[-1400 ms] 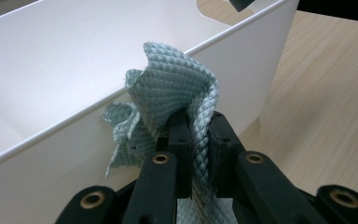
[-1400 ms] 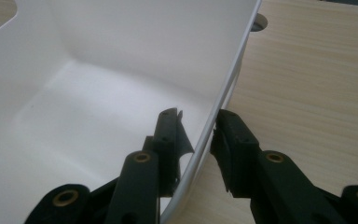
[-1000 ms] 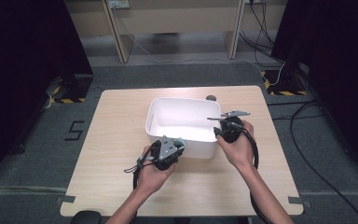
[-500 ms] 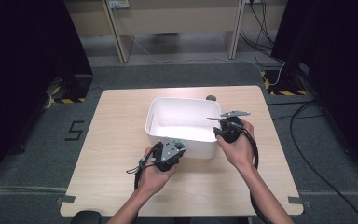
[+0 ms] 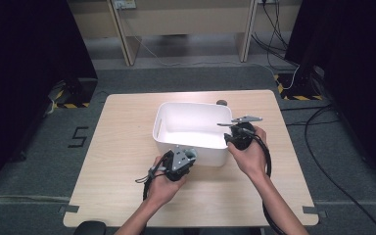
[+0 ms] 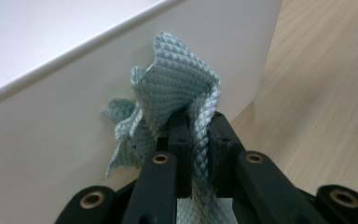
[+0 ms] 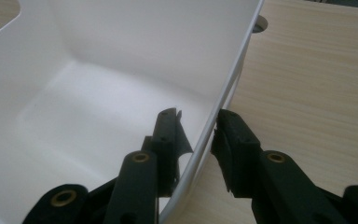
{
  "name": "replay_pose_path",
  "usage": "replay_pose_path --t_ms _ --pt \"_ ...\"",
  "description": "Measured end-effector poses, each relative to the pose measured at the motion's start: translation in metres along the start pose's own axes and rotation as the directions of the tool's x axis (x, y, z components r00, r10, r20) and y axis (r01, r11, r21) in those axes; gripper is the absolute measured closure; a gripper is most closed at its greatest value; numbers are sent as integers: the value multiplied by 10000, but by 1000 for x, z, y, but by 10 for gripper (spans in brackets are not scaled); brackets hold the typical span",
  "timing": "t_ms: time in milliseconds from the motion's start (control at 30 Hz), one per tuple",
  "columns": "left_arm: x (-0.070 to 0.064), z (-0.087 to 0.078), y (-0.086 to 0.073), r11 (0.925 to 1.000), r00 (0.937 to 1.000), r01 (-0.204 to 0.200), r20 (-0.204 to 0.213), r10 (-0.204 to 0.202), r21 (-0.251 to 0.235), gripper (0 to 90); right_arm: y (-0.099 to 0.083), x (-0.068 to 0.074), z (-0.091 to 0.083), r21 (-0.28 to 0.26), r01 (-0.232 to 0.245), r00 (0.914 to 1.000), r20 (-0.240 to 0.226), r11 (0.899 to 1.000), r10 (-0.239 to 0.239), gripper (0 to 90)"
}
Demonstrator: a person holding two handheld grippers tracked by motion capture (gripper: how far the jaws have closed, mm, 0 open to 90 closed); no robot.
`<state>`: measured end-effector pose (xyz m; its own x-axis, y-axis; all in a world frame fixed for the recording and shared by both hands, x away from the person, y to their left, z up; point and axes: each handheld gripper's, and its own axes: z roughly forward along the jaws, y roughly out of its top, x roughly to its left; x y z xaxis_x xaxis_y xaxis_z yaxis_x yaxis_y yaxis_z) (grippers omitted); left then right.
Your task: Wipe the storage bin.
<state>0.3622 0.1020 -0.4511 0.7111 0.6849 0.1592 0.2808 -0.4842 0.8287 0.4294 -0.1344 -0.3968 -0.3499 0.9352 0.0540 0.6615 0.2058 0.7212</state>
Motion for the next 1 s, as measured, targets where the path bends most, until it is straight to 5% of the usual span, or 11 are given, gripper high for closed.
replay_pose_path --t_ms 1000 --pt "-4 14 -13 9987 9999 -69 78 65 501 819 0 0 0 -31 11 10000 13 10000 -11 700"
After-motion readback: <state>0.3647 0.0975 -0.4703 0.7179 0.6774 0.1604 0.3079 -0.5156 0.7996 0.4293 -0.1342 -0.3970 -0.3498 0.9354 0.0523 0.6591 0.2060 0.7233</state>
